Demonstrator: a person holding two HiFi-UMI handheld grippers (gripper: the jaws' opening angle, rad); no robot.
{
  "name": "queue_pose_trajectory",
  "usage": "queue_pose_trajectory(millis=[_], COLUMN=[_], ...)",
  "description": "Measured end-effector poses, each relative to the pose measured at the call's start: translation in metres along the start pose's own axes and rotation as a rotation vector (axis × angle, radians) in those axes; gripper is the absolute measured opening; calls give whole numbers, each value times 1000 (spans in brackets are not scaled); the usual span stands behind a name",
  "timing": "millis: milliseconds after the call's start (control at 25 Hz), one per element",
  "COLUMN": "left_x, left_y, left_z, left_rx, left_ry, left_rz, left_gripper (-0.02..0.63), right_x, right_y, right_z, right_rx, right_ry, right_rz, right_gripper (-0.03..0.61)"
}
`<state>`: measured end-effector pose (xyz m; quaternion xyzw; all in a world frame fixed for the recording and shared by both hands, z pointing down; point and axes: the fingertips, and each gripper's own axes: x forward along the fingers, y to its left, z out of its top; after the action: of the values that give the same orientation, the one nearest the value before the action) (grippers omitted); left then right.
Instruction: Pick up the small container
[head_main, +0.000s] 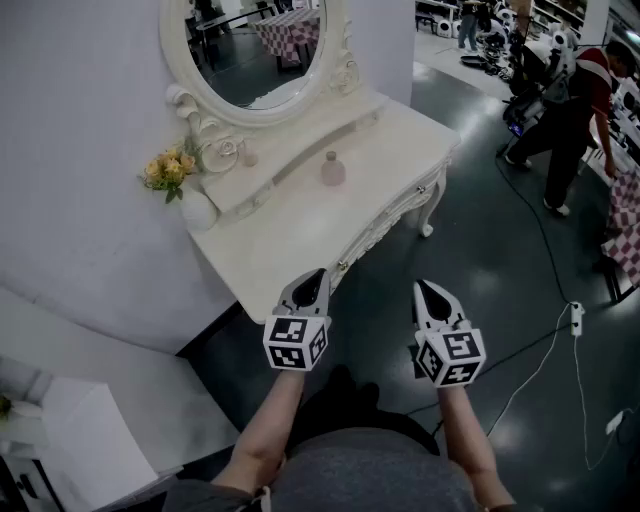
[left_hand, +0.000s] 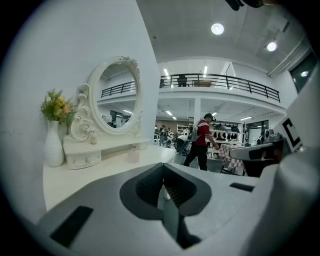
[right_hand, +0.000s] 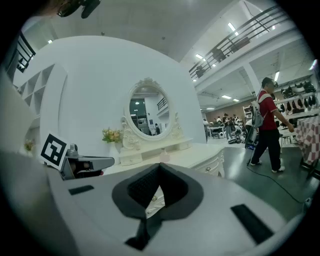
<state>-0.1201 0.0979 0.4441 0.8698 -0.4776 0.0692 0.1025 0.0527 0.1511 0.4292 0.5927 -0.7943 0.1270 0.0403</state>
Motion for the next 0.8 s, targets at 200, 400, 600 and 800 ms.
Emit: queue_pose_trajectory(millis=[200, 400, 600, 800], left_x=[2, 3, 4, 9], left_y=[-3, -2, 2, 10], left_z=[2, 4, 10, 11], left_rx=[2, -2, 5, 4], left_ry=[-14, -19, -27, -20], left_rz=[20, 42, 61, 78], left_gripper=[6, 6, 8, 55], right_x=[-1, -2, -1, 2], right_y=[-2, -3, -2, -4], right_z=[1, 2, 3, -1], right_rx=[6, 16, 13, 25], right_ry=[-12, -17, -17, -7], right_rz=[30, 46, 69, 79], right_gripper=[3, 5, 5, 5])
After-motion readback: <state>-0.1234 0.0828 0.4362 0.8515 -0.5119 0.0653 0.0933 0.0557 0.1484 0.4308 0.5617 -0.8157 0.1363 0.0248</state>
